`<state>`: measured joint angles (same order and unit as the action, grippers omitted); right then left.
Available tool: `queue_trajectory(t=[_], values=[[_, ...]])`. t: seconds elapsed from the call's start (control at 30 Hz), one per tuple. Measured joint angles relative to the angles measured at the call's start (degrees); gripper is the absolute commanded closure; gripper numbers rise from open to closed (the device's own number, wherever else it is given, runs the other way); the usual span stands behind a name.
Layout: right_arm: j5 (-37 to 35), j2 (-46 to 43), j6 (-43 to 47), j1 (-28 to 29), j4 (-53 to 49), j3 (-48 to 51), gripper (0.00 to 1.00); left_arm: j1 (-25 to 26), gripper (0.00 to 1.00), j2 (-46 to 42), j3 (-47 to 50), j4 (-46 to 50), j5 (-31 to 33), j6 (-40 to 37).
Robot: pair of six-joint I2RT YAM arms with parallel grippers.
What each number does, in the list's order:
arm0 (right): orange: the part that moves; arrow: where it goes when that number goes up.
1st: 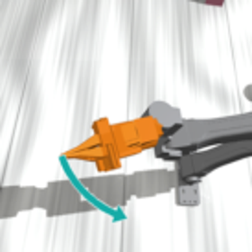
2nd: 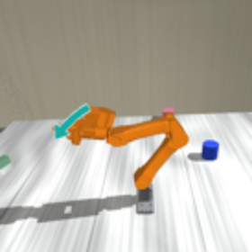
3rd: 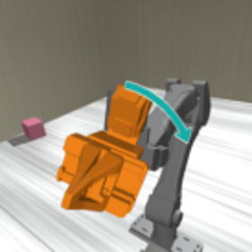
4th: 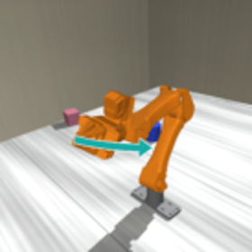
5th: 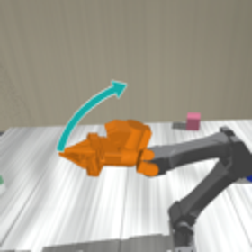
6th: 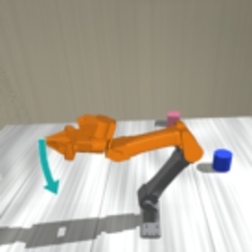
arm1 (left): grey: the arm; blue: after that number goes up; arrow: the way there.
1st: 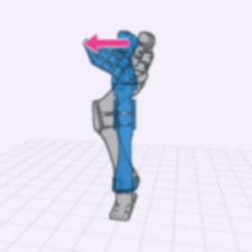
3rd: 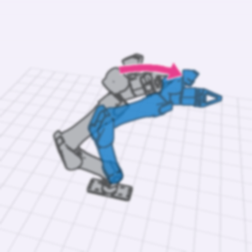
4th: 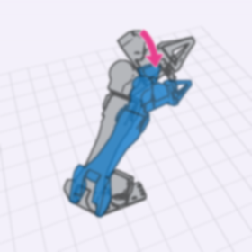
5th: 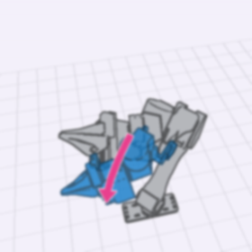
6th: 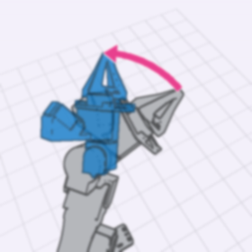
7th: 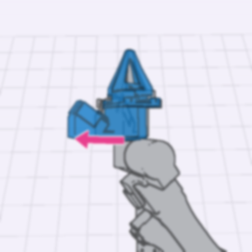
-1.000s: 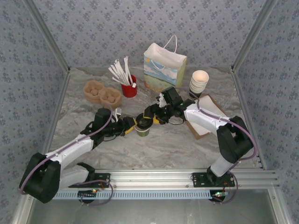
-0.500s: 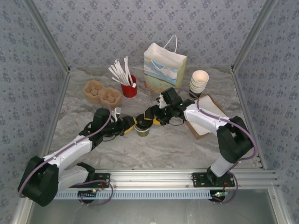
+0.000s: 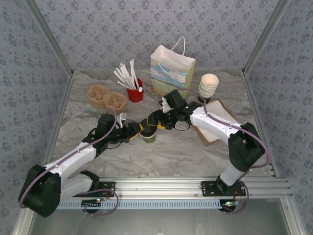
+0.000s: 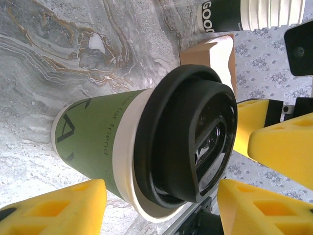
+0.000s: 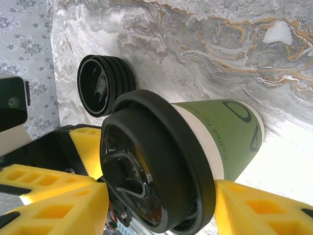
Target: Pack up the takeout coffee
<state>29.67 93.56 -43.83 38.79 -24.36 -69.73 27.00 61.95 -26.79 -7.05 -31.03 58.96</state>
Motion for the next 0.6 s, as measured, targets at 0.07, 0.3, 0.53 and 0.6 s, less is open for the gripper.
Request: queue_trajectory(t=[0.07, 0.3, 0.53, 0.6], values=[[-0.35, 0.00, 0.37, 0.00, -0.74, -0.28, 0.40, 0.00, 0.37, 0.20, 0.00, 0.00, 0.26, -0.02], [-1.51, 0.00, 1.29, 0.37, -2.64, -0.61, 0.43, 0.00, 0.36, 0.68, -0.02, -0.02, 0.63, -0.68], [-2.45, 0.00, 1.57, 0.55, -4.22, -0.70, 0.46, 0.00, 0.37, 2.23, -0.83, 0.04, 0.94, -1.57], [-2.54, 0.00, 1.70, 0.63, -4.26, -0.70, 0.45, 0.00, 0.36, 2.60, -1.49, 0.04, 1.05, -1.92]])
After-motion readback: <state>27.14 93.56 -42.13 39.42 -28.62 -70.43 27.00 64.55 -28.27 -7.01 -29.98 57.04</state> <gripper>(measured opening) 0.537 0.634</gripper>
